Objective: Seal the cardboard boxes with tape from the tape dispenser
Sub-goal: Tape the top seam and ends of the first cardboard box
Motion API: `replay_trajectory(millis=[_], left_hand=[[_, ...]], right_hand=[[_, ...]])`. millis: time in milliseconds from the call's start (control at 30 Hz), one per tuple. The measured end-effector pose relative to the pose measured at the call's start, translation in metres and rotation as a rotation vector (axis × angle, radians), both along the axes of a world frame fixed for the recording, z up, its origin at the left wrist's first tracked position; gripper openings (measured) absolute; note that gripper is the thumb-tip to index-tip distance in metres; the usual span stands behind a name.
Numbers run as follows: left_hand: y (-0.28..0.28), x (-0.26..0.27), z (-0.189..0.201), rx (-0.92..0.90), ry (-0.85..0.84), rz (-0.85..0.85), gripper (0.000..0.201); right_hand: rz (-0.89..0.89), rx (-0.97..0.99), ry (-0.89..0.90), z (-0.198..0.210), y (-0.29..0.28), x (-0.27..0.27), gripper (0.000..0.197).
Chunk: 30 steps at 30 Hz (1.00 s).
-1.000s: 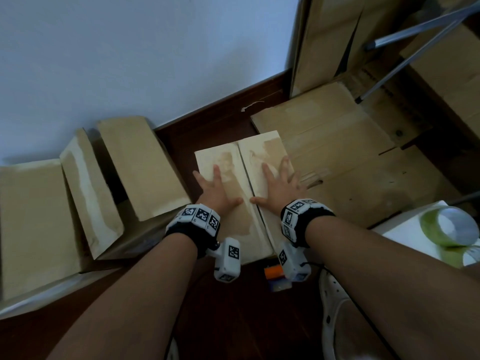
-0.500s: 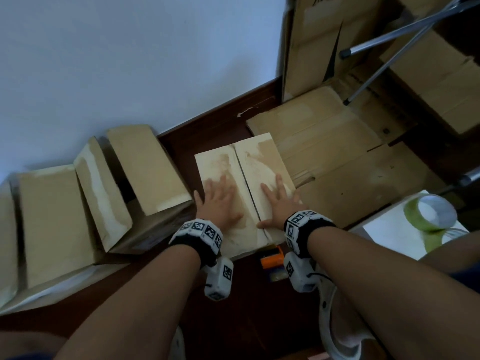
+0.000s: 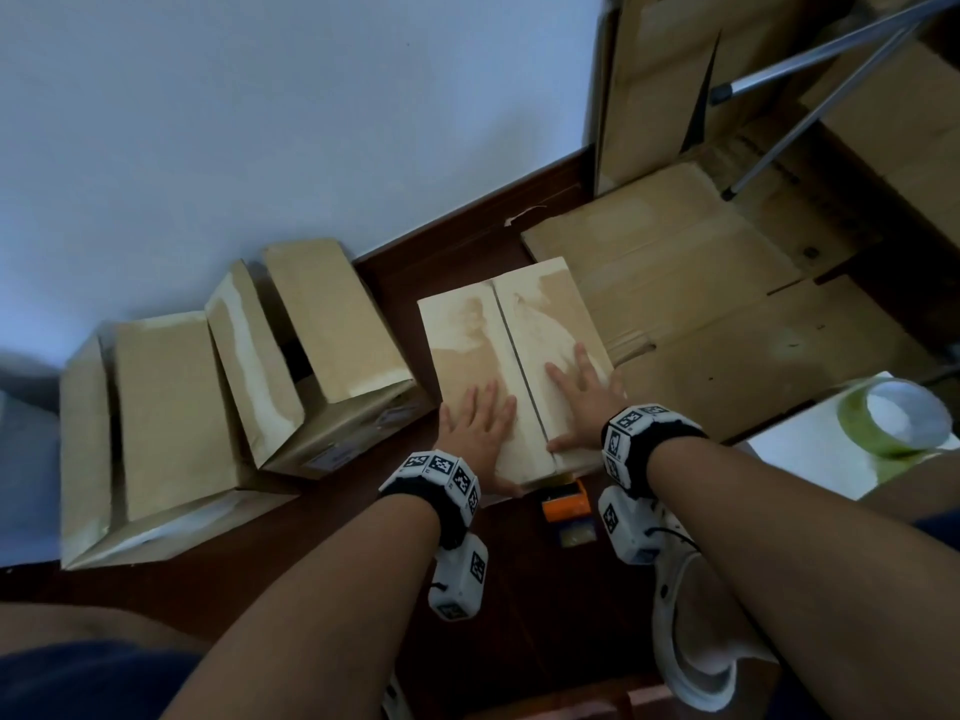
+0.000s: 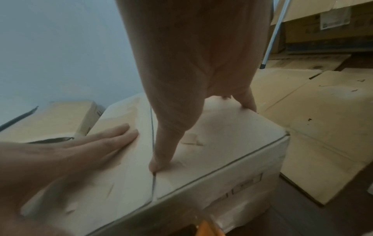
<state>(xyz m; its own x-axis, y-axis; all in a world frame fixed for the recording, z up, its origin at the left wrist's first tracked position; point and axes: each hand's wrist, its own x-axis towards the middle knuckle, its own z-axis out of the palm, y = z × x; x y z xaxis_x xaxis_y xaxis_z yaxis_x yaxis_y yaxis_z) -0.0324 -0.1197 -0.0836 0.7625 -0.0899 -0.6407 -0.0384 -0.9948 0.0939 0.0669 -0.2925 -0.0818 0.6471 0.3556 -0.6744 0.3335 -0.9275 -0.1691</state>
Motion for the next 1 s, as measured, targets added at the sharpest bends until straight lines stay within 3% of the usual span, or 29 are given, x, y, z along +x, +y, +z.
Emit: replay_trajectory(millis=[267,400,500,667,800,900,1000], left_hand=[[0.002,-0.001,0.000,-0.019,-0.017,-0.008,0.125],[0.002,-0.003,0.000,-0.006,-0.042,-0.022,0.125],[0.001,-0.004,0.002,-0.014,-0.129,-0.102,0.119],[-0.008,-0.008,-0.008,-0.096,-0.195,-0.334,0.091],[-0.011,-0.007,-0.015,-0.031,-0.181,-0.353,0.087],[-0.013,0.003,-0.013,0.001,-0.196,-0.331,0.085],[-0.008,0.013,-0.017,-0.024,-0.205,-0.286,0.084]], right_hand=[[0.077,-0.092,0.053,0.006,0.000,-0.001,0.133],[-0.055,0.126,0.068,0.021,-0.015,-0.002,0.094],[-0.384,0.410,-0.011,0.019,-0.029,-0.002,0.065],[-0.822,0.339,-0.179,0.018,-0.050,-0.015,0.028],[-0.983,0.335,0.020,0.005,-0.077,-0.036,0.035],[-1.111,0.409,0.315,-0.014,-0.083,-0.057,0.039],[-1.029,0.343,0.486,-0.026,-0.075,-0.071,0.040]])
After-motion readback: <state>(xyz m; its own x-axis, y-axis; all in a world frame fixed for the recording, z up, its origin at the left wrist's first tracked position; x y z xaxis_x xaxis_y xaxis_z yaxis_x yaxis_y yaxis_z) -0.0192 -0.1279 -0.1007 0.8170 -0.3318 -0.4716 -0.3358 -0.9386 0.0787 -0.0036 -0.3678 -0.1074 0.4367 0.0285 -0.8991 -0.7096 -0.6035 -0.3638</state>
